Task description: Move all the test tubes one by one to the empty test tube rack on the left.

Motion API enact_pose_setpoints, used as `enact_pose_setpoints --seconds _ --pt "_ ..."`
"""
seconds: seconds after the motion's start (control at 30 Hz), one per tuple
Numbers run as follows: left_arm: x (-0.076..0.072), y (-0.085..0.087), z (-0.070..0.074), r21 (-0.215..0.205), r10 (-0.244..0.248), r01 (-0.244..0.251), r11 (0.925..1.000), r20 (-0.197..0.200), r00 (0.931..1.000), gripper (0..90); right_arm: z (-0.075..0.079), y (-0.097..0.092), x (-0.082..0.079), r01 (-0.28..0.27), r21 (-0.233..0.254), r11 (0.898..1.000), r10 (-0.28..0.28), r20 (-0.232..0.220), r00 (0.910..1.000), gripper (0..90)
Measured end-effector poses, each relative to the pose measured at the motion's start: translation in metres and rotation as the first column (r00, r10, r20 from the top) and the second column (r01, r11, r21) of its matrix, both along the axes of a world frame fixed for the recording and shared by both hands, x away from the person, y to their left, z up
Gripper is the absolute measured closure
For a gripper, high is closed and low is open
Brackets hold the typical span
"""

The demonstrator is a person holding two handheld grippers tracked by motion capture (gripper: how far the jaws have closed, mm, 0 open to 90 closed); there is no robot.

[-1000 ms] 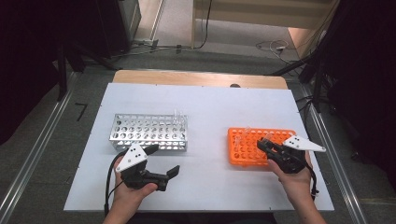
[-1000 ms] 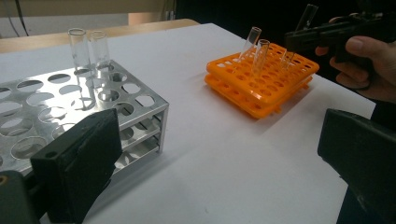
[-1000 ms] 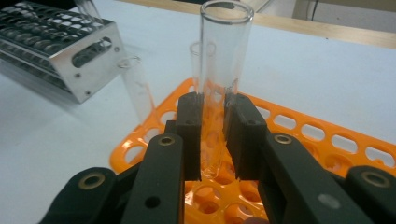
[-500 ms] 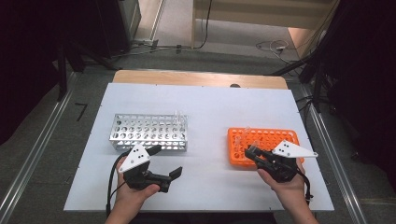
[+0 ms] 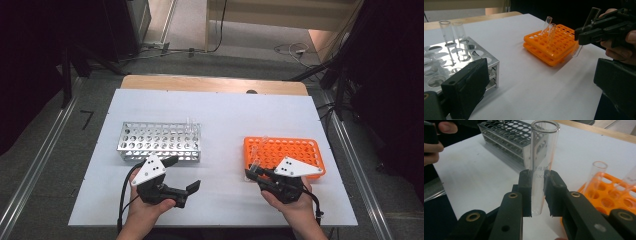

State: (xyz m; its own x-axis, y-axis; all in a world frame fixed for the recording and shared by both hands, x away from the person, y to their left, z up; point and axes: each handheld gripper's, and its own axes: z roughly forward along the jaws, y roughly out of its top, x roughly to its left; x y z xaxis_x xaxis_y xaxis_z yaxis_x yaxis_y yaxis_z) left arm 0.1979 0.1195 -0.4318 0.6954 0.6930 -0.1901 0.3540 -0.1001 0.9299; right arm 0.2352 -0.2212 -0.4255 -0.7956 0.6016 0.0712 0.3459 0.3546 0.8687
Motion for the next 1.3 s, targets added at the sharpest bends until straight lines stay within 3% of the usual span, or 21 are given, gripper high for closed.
enact_pose_setpoints --seconds 0.6,0.87,1.1,1.3 --pt "-0.001 -0.021 0.004 -0.016 -0.061 0.061 0.9980 0.001 0.9981 2.0 -0.010 0.035 -0.012 -0.110 -0.013 0.994 0.110 -0.027 0.9936 73.8" --pt "-0.003 -0.033 0.004 -0.021 -0.106 0.105 0.9942 -0.005 0.9944 6.8 -0.015 0.050 -0.017 -0.147 -0.029 0.989 0.146 -0.033 0.9887 73.8" --pt "-0.006 -0.046 0.004 0.010 -0.107 0.107 0.9942 -0.009 0.9942 19.9 -0.018 0.059 -0.020 -0.173 -0.038 0.984 0.172 -0.033 0.9846 73.8" --pt "-0.009 -0.055 0.004 0.033 -0.111 0.111 0.9933 0.006 0.9938 38.7 -0.019 0.065 -0.023 -0.187 -0.042 0.981 0.186 -0.035 0.9820 73.8"
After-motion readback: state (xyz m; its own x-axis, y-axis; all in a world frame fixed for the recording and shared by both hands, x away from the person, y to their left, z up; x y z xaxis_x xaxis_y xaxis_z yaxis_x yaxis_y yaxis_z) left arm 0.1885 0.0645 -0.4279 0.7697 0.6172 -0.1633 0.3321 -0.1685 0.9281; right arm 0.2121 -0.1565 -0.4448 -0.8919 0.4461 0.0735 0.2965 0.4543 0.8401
